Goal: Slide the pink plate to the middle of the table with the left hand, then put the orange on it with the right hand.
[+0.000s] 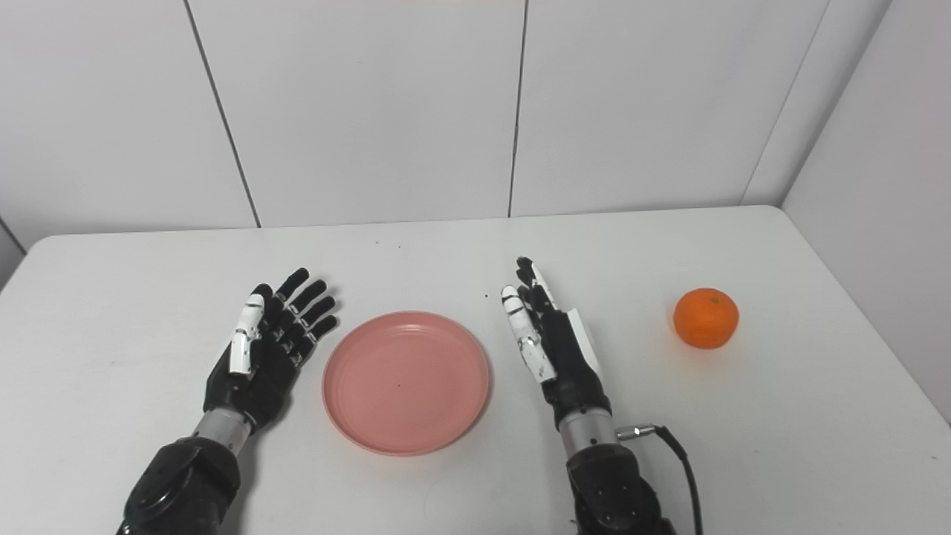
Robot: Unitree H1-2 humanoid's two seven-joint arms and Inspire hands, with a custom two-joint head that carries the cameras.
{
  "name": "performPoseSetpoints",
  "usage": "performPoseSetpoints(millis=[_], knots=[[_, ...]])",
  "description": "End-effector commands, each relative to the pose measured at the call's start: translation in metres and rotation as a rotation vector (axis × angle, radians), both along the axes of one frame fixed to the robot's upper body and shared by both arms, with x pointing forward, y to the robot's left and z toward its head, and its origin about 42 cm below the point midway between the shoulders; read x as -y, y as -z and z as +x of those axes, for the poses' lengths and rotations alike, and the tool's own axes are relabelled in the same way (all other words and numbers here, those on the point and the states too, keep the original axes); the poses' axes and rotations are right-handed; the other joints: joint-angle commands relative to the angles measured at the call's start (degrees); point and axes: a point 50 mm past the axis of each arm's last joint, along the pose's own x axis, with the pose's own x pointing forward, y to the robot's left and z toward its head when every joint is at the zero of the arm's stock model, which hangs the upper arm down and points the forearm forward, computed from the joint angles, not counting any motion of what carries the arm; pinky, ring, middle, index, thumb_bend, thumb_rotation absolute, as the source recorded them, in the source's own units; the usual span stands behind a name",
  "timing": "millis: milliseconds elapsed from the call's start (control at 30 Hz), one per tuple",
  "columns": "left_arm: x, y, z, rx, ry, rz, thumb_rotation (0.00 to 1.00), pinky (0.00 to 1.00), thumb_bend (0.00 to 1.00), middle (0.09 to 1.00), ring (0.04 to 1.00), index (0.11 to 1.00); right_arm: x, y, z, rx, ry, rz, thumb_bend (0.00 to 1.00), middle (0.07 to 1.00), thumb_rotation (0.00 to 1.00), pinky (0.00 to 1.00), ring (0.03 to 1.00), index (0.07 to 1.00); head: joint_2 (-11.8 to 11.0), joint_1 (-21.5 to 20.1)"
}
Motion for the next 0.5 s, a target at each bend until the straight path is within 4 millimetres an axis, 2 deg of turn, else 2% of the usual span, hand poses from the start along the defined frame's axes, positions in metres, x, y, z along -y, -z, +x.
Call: performPoseSetpoints(millis=[0, 100, 300, 367, 467], knots=[[-0.005, 0.014, 0.0, -0.043, -0.007, 0.01, 1.0, 0.9, 0.34, 0.9, 0.894, 0.896, 0.006, -0.03, 0.001, 0.139, 0.027, -0.031, 0.35, 0.945, 1.0, 0.93, 0.937, 0.941, -0.5, -0.6], [-0.006, 0.017, 0.001, -0.045, -0.009, 0.006, 1.0, 0.9, 0.34, 0.901, 0.897, 0.895, 0.012, -0.041, -0.002, 0.171, 0.053, -0.055, 0.35, 0.934, 1.0, 0.91, 0.925, 0.933, -1.4, -1.7], [-0.011, 0.026, 0.003, -0.044, 0.004, -0.013, 1.0, 0.92, 0.33, 0.909, 0.908, 0.908, 0.028, -0.057, -0.001, 0.22, 0.052, -0.212, 0.37, 0.909, 1.0, 0.85, 0.893, 0.912, -3.9, -4.6], [-0.014, 0.03, 0.004, -0.051, 0.001, -0.019, 1.0, 0.92, 0.33, 0.911, 0.91, 0.908, 0.035, -0.061, 0.0, 0.226, 0.06, -0.289, 0.41, 0.912, 1.0, 0.84, 0.893, 0.914, -5.5, -5.9], [-0.017, 0.033, 0.006, -0.06, -0.002, -0.028, 1.0, 0.93, 0.32, 0.915, 0.915, 0.913, 0.039, -0.065, 0.0, 0.235, 0.088, -0.369, 0.5, 0.919, 1.0, 0.85, 0.902, 0.914, -6.2, -6.7]])
